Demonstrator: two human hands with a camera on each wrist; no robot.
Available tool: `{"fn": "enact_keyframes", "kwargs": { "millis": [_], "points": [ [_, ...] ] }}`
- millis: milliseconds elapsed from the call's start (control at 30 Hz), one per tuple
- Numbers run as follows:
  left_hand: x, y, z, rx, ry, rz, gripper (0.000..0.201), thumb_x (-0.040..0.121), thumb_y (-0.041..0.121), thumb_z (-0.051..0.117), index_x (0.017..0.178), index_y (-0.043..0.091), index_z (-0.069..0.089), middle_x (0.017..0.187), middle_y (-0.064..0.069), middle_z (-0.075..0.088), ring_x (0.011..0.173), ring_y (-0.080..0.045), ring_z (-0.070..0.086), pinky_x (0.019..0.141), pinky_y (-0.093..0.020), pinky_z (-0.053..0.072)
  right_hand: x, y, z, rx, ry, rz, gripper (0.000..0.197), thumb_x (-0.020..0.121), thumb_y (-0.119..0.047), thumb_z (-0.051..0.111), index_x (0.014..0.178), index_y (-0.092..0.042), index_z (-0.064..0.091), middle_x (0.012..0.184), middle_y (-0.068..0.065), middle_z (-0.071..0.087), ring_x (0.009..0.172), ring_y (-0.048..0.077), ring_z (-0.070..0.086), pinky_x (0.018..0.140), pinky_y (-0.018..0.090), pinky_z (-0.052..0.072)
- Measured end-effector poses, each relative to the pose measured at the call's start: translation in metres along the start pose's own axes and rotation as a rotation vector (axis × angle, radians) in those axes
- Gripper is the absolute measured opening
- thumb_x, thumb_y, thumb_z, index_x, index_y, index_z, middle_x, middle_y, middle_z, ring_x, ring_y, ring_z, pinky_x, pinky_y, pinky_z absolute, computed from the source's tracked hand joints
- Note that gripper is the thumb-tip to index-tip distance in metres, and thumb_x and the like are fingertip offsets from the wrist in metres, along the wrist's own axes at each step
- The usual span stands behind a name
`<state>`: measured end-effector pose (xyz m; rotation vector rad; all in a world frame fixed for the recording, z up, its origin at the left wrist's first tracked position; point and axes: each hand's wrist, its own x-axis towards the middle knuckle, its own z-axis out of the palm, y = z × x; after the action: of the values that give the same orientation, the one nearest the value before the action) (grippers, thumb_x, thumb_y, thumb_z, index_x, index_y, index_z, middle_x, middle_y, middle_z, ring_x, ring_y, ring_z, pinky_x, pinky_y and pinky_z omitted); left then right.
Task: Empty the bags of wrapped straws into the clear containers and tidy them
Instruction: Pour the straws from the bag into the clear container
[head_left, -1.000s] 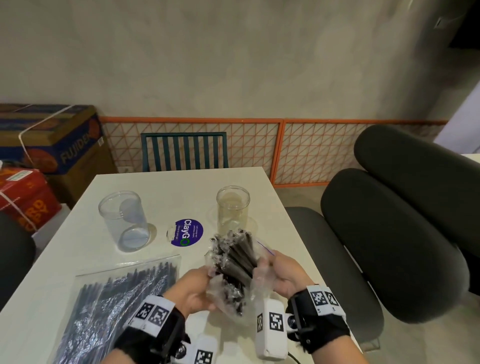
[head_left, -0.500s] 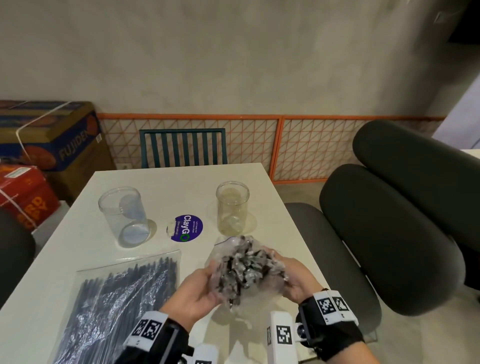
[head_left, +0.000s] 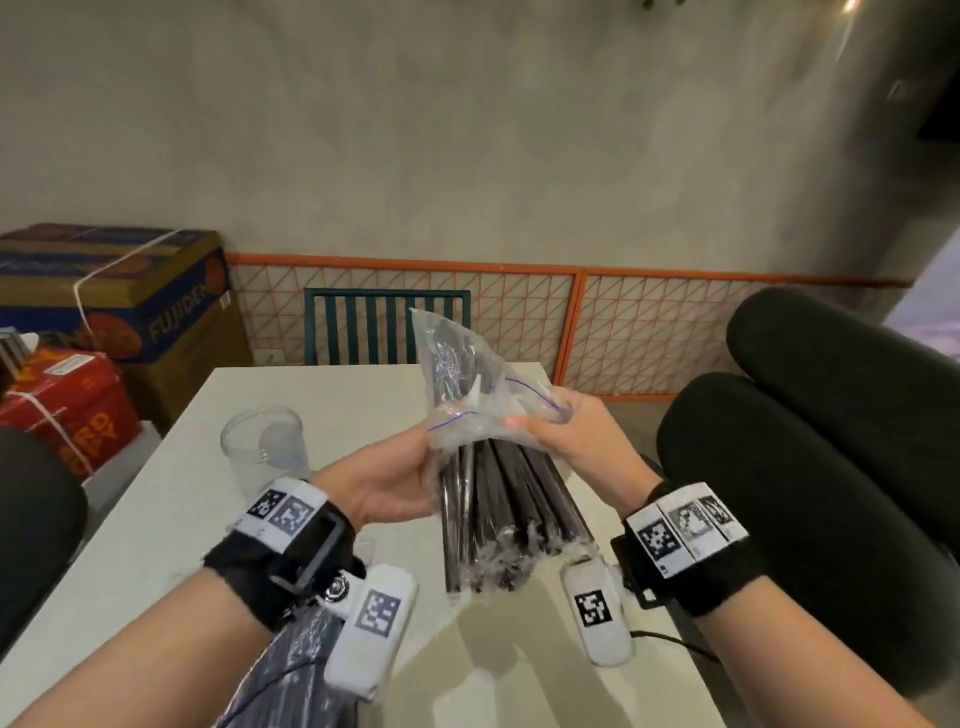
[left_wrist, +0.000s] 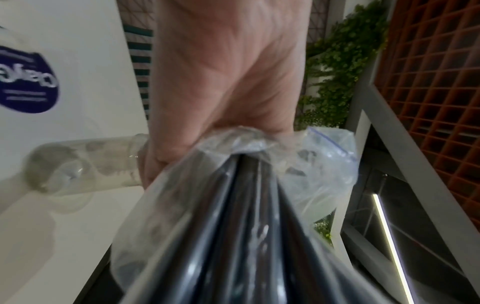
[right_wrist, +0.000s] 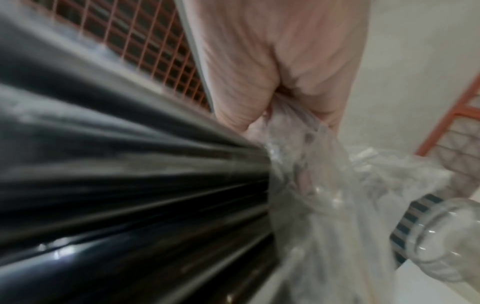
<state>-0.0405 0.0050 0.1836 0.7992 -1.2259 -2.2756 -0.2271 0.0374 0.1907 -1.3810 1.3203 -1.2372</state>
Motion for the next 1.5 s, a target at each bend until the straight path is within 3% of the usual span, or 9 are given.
{"fn": "enact_keyframes", "kwargs": {
  "millis": [167,300,500,600,733,833,933,1133,1500],
  "points": [
    [0.02,0.028,-0.025,0.201,0.114,0.146,0.025,0.074,0.025,0.068,0.095,0.014,0.073,0.098,-0.013,0.06,0.086,-0.023,0.049,0.078,-0.03,0.04,0.032,-0.027,0.01,-0.344,0.025,-0.132,0.059,0.067,-0.038,0.08,0.111,-0.015,0.049,0.106,0.001,0.061,0.093,0.016,0.06,0.083,0.033,0.053],
    [0.043,0.08,-0.048,0.308,0.129,0.323,0.032,0.081,0.024,0.062,0.112,0.015,0.061,0.103,0.003,0.073,0.097,-0.01,0.067,0.08,-0.018,0.053,0.095,-0.044,0.007,-0.328,0.064,-0.004,0.117,0.055,-0.045,0.086,0.145,-0.016,0.018,0.145,0.009,0.033,0.127,0.022,0.044,0.108,0.043,0.041],
    [0.077,0.093,-0.063,0.367,0.008,0.307,0.068,0.079,0.029,0.063,0.14,0.018,0.035,0.134,-0.004,0.057,0.118,-0.016,0.058,0.097,-0.028,0.048,0.128,-0.037,-0.019,0.057,-0.322,0.187,0.05,0.079,-0.009,0.069,0.125,-0.001,0.051,0.108,0.01,0.068,0.093,0.019,0.067,0.083,0.029,0.056],
    [0.084,0.089,-0.069,0.423,0.271,0.436,0.081,0.077,0.032,0.067,0.143,0.031,0.022,0.14,-0.005,0.047,0.12,-0.019,0.054,0.099,-0.035,0.046,0.128,-0.031,-0.024,0.132,-0.229,0.142,0.041,0.079,0.001,0.067,0.117,-0.007,0.054,0.099,0.005,0.071,0.083,0.014,0.071,0.07,0.022,0.057],
    [0.094,0.08,-0.057,0.535,0.316,0.52,0.065,0.091,0.033,0.052,0.145,0.029,0.016,0.14,0.011,0.04,0.127,-0.006,0.042,0.104,-0.025,0.034,0.132,-0.014,-0.022,0.085,-0.151,0.1,0.074,0.069,-0.012,0.08,0.131,-0.009,0.04,0.122,0.012,0.063,0.107,0.024,0.066,0.094,0.038,0.053],
    [0.118,0.084,-0.054,0.411,0.19,0.424,0.114,0.062,0.072,0.061,0.147,0.024,0.002,0.15,0.006,0.029,0.134,-0.01,0.035,0.113,-0.031,0.027,0.143,-0.009,-0.023,0.029,-0.178,0.073,0.093,0.063,-0.03,0.085,0.138,-0.022,0.03,0.134,0.008,0.056,0.117,0.021,0.061,0.104,0.044,0.045],
    [0.133,0.093,-0.052,0.608,0.295,0.408,0.124,0.056,0.064,0.069,0.146,0.03,-0.01,0.153,0.001,0.024,0.135,-0.014,0.032,0.111,-0.031,0.028,0.151,-0.007,-0.029,-0.041,-0.177,0.065,0.103,0.063,-0.041,0.081,0.144,-0.024,0.018,0.139,0.006,0.051,0.118,0.017,0.059,0.106,0.04,0.044],
    [0.156,0.101,-0.055,0.549,0.39,0.464,0.066,0.073,0.034,0.073,0.124,0.026,0.032,0.105,0.014,0.053,0.108,-0.009,0.05,0.084,-0.016,0.043,0.175,0.019,-0.028,0.071,-0.101,0.06,0.095,0.077,-0.02,0.075,0.147,-0.014,0.011,0.119,0.003,0.065,0.107,0.015,0.066,0.095,0.032,0.052],
    [0.214,0.049,-0.091,0.124,0.403,0.598,0.075,0.067,0.041,0.08,0.13,0.017,0.047,0.127,-0.01,0.061,0.12,-0.028,0.056,0.102,-0.057,0.039,0.196,0.074,-0.015,0.22,-0.039,0.054,0.079,0.073,-0.018,0.077,0.138,-0.029,0.033,0.132,-0.002,0.058,0.119,0.013,0.059,0.105,0.038,0.045]
  ]
}}
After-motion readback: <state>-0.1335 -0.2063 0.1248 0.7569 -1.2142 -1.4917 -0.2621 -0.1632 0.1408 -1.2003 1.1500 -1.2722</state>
